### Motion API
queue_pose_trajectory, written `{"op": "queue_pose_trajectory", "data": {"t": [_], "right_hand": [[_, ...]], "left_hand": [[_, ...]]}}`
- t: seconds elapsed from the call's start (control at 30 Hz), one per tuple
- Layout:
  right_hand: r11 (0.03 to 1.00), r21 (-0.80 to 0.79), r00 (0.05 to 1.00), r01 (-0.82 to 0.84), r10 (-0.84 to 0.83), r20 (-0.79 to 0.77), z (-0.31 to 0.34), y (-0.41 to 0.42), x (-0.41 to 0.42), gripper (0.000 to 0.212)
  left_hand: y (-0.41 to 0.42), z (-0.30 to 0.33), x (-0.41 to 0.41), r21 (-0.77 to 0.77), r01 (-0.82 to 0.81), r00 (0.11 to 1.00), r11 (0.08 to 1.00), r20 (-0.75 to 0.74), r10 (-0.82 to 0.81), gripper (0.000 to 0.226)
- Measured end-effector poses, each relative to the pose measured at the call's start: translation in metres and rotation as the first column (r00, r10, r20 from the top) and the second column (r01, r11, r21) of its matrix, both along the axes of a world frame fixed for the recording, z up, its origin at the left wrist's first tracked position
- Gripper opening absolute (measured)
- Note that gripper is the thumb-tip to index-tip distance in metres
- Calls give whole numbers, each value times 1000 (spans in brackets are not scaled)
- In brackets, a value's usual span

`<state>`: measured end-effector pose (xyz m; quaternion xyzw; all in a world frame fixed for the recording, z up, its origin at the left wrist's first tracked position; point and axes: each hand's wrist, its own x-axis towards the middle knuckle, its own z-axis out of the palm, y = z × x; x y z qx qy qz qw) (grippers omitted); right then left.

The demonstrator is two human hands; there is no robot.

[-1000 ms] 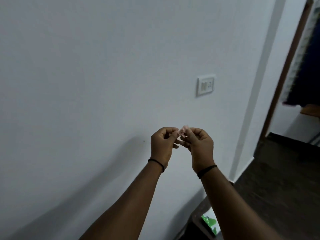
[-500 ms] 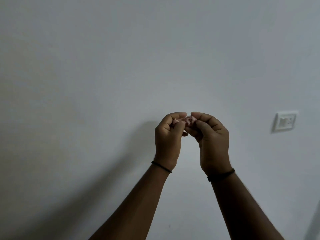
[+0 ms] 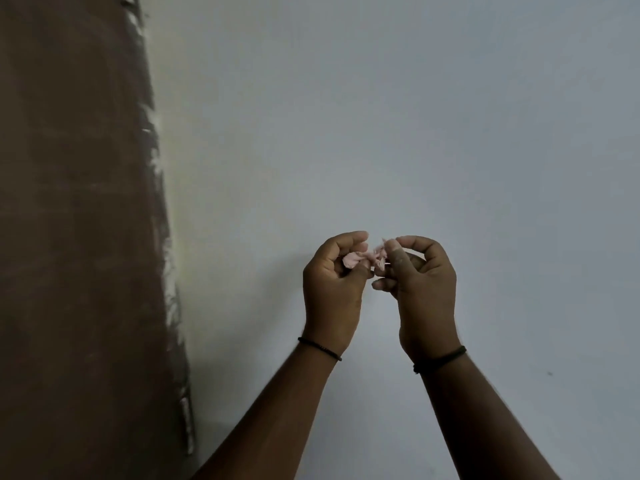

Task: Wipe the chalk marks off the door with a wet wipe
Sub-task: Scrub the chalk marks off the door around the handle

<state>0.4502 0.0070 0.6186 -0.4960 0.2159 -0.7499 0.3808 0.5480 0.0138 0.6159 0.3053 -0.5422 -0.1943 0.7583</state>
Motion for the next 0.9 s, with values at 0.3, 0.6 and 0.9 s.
{"op": "queue_pose_trajectory", "data": {"t": [0.3,0.6,0.9], "right_hand": [[963,-75,930,-260,229,-289,-1,51,91,27],[890,-198,868,-411,316,-382,14,109,158,20],[783,-216,786,-584,477,-394,13,180,195,17]], "left_hand": [[87,2,91,30,-338,941,941,16,338,31],[183,10,152,-191,-715,637,673,219,739,20],[255,0,186,-229,-799,530,555,168,832,10]]}}
